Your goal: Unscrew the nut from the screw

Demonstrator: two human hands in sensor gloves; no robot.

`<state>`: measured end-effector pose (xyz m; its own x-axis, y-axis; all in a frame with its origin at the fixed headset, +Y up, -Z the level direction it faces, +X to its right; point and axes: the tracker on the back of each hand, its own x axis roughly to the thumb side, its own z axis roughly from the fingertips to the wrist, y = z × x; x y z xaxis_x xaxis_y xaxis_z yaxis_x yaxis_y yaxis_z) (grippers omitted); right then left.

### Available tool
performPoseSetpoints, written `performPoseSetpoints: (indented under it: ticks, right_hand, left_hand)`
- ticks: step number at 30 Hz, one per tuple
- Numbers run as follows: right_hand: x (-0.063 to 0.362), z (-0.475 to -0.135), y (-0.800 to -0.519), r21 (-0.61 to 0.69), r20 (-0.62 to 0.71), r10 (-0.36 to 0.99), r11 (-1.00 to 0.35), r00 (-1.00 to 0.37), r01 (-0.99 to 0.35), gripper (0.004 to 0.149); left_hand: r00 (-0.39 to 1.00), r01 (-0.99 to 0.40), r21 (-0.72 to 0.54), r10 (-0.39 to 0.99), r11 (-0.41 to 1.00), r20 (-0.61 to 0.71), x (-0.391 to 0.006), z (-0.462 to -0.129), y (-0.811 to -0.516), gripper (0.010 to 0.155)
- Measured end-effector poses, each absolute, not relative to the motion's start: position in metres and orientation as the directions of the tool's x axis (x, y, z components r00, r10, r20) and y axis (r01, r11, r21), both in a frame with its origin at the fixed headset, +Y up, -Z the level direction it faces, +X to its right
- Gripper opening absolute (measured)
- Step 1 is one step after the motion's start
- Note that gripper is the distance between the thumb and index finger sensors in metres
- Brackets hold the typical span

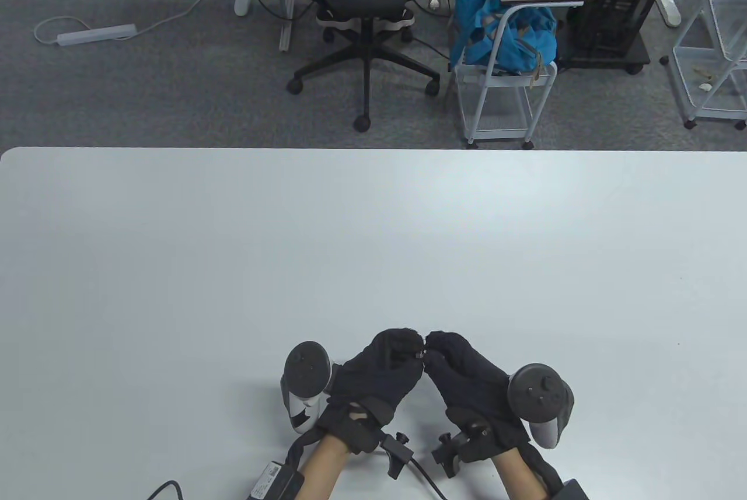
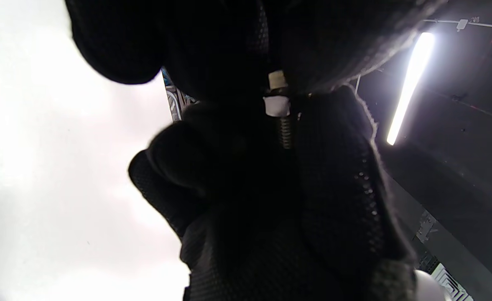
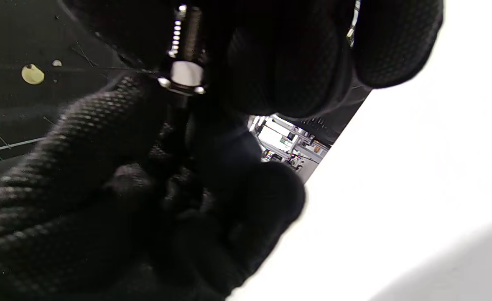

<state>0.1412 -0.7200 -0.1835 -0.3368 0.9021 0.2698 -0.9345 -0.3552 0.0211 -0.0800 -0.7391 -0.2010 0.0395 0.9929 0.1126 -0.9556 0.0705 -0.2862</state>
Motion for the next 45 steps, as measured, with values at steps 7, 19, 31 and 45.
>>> performPoseSetpoints:
  ticks: [7,19,31,45]
  right_hand:
    - [0.142,-0.184,-0.716,0.077,0.322,0.899,-0.338,-0.298,-0.938,0.05]
    - [0.145,-0.187,-0.728,0.096,0.203,0.948,-0.269,-0.246,-0.958,0.065]
    - [0.141,-0.186,-0.72,0.116,0.297,0.923,-0.29,-0.246,-0.95,0.053]
    - [0.144,-0.189,-0.733,0.109,0.192,0.953,-0.259,-0.235,-0.96,0.066]
  left_hand:
    - [0.048,-0.955,-0.285,0.993,0.077,0.11,-0.08,-0.201,-0.74,0.049]
    - [0.024,-0.961,-0.273,0.994,0.053,0.109,-0.081,-0.201,-0.74,0.049]
    - [0.037,-0.96,-0.271,0.993,0.065,0.11,-0.083,-0.202,-0.74,0.049]
    - [0.036,-0.961,-0.267,0.993,0.065,0.111,-0.082,-0.203,-0.741,0.049]
